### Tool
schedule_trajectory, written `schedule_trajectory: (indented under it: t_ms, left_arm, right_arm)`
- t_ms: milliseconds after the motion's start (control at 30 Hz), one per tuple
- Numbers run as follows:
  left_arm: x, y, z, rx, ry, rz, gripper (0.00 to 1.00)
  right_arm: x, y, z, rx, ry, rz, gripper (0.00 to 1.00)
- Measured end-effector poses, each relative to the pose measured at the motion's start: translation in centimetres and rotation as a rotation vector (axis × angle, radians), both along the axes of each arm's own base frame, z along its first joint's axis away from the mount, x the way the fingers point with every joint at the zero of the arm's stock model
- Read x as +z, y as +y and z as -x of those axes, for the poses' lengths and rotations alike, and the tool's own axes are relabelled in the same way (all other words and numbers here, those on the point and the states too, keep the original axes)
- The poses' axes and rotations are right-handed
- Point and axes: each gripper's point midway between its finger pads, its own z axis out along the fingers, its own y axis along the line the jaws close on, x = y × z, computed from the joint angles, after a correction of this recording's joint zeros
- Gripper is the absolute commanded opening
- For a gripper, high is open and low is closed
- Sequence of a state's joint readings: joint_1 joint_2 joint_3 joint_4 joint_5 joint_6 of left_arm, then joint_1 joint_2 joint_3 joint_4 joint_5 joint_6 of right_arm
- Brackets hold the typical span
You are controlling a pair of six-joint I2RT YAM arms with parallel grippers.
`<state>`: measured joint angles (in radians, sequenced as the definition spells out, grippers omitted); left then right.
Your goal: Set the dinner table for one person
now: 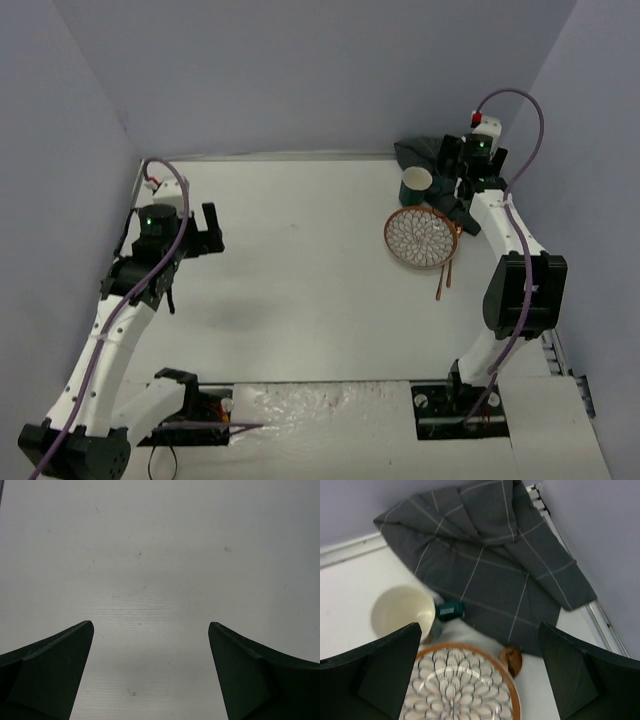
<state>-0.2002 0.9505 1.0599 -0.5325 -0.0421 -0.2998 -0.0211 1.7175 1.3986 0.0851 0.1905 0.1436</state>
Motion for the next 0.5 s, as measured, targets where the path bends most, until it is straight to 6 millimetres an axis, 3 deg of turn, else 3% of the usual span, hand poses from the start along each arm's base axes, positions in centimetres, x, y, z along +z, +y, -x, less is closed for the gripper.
schedule_trajectory:
  t_ms: [100, 233, 367, 500]
  left_arm:
    - [-1.0, 1.1, 0.2, 0.03, 0.022, 0.004, 0.97]
    - [-1.8, 1.1, 0.4, 0.026, 0.04, 0.004, 0.97]
    - [-2.5, 1.2, 0.6, 0.026, 0.061, -0.002, 0.97]
    - [-2.8, 1.3, 0.4, 0.027, 0.071, -0.006, 0.97]
  right_arm:
    - [-1.7, -2.8, -3.6, -0.017, -0.002, -0.008, 1.0]
    - [-6.3, -6.3, -6.4, -0.031, 0.053, -0.004, 1.0]
    - [-11.9, -8.5, -7.7, -0.024, 0.129, -0.025, 1.0]
    - [-16.4, -9.4, -7.6, 0.005, 0.196, -0.054, 1.0]
